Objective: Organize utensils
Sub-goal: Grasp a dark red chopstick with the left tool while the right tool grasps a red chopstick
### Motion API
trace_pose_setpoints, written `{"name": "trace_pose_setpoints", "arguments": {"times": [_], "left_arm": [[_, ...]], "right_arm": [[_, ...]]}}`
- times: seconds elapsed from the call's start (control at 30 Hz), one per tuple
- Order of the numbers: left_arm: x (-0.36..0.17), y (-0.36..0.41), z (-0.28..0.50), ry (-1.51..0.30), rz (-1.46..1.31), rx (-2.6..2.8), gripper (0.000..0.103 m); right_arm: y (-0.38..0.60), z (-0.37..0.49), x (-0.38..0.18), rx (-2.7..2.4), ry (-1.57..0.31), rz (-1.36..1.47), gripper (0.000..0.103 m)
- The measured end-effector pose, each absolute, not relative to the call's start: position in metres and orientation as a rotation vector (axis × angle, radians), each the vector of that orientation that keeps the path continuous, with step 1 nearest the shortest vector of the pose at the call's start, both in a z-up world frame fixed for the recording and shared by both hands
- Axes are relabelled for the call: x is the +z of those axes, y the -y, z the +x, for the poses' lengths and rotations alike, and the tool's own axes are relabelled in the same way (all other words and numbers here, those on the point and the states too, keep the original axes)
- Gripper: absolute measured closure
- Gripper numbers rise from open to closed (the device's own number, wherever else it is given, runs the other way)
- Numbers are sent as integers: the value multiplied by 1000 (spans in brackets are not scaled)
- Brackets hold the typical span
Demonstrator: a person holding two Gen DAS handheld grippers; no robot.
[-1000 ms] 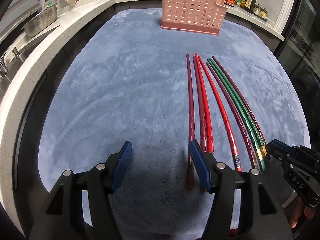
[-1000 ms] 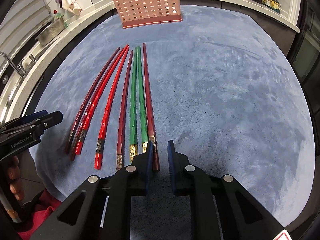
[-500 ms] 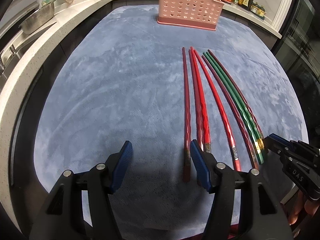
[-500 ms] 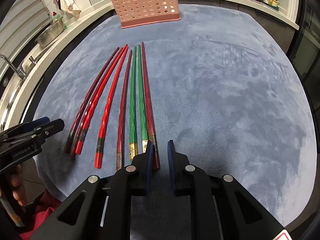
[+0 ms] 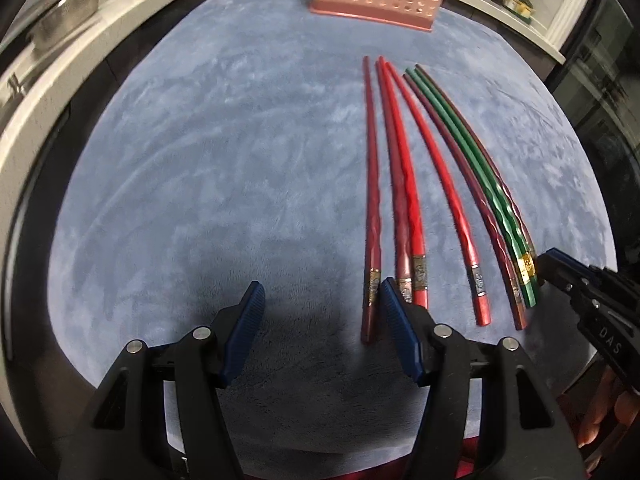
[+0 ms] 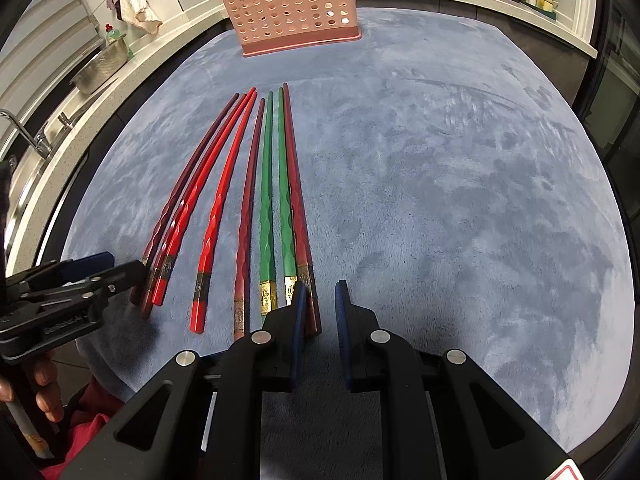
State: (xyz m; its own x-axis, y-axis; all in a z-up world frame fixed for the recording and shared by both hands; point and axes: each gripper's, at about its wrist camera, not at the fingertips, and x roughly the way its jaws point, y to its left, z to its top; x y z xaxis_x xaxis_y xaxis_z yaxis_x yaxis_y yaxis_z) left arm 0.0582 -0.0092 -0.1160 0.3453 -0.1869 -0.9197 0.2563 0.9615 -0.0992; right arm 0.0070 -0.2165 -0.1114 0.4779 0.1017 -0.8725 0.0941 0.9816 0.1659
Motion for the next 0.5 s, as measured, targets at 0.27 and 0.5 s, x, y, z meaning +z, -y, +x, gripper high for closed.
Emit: {"name": "trace_pose_setpoints", "arguments": {"times": [0.27, 0.5], "left_arm": [[-116, 10, 57, -1182, 72, -292, 48], [-118, 14, 57, -1179, 94, -288, 48]], "right_arm": [[217, 6, -112, 6, -1076, 199, 89], [216, 9, -114, 7, -1081, 201, 89]]}}
